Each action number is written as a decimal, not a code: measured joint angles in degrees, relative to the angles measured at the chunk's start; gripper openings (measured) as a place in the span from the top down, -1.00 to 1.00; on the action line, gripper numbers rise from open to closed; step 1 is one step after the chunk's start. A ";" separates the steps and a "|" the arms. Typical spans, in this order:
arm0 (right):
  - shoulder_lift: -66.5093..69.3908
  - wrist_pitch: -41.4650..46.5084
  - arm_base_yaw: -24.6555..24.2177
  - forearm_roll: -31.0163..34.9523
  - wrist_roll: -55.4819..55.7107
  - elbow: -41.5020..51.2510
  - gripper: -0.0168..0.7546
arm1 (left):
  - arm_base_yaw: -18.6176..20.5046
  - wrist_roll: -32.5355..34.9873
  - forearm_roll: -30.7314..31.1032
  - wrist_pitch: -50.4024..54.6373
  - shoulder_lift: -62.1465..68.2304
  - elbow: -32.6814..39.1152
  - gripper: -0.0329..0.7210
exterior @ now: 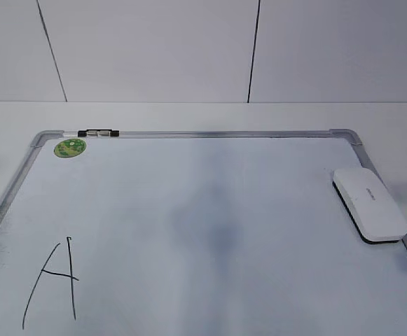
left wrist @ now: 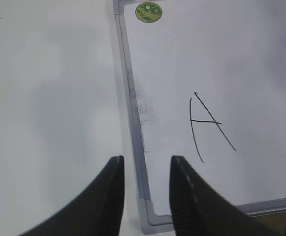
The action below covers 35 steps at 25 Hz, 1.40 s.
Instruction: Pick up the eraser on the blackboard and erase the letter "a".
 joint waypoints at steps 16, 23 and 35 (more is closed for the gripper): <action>-23.50 0.59 0.00 -3.45 0.00 7.52 -0.58 | 0.00 0.01 -3.67 0.64 -23.40 15.70 0.29; -31.58 1.20 0.00 -3.71 0.00 8.89 -0.58 | 0.00 0.11 -3.67 0.87 -30.34 20.35 0.29; -31.83 -0.85 0.00 -4.40 0.00 10.05 -0.58 | 0.00 0.78 -1.59 -6.96 -30.45 22.49 0.29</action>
